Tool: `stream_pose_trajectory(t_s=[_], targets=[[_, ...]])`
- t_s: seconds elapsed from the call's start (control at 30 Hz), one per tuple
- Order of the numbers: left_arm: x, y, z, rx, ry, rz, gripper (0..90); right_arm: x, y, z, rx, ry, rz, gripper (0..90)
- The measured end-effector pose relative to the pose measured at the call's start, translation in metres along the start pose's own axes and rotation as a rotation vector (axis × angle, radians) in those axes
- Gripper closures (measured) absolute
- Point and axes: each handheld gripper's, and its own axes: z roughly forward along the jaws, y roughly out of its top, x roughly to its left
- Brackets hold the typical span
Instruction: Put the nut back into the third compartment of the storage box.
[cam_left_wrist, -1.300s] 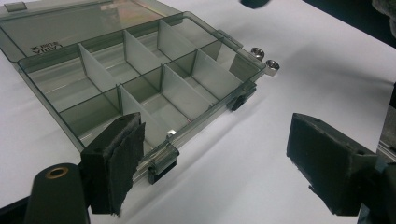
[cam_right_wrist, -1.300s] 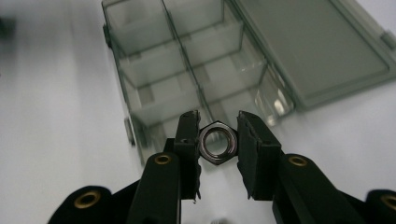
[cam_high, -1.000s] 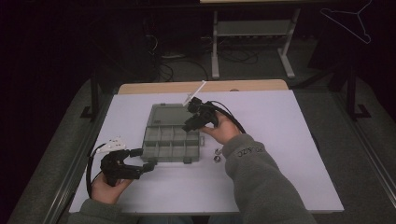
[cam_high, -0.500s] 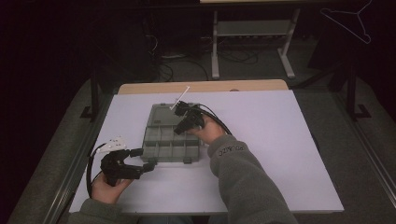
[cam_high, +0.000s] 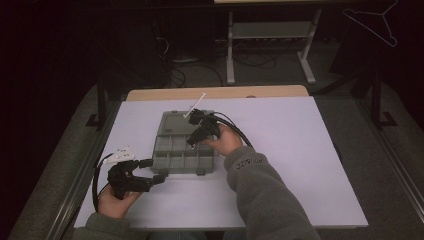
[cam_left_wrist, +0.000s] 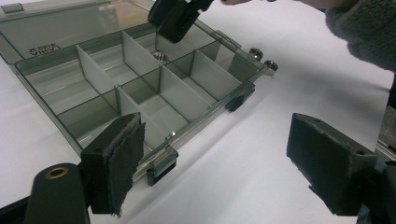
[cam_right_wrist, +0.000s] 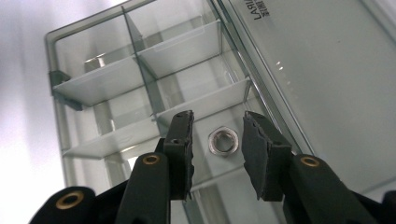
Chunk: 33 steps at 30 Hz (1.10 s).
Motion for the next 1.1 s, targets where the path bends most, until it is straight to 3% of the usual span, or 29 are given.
stream_pose_trajectory(t_s=[0.43, 1.1], targets=[[0.0, 0.0, 0.0, 0.009, 0.007, 0.007, 18.1, -0.002, -0.043, -0.049, -0.07, -0.021, 0.014, 61.1], [0.001, 0.0, 0.0, 0.0, 0.013, 0.0, 18.1, 0.003, -0.084, -0.065, -0.076, -0.04, 0.037, 57.3]])
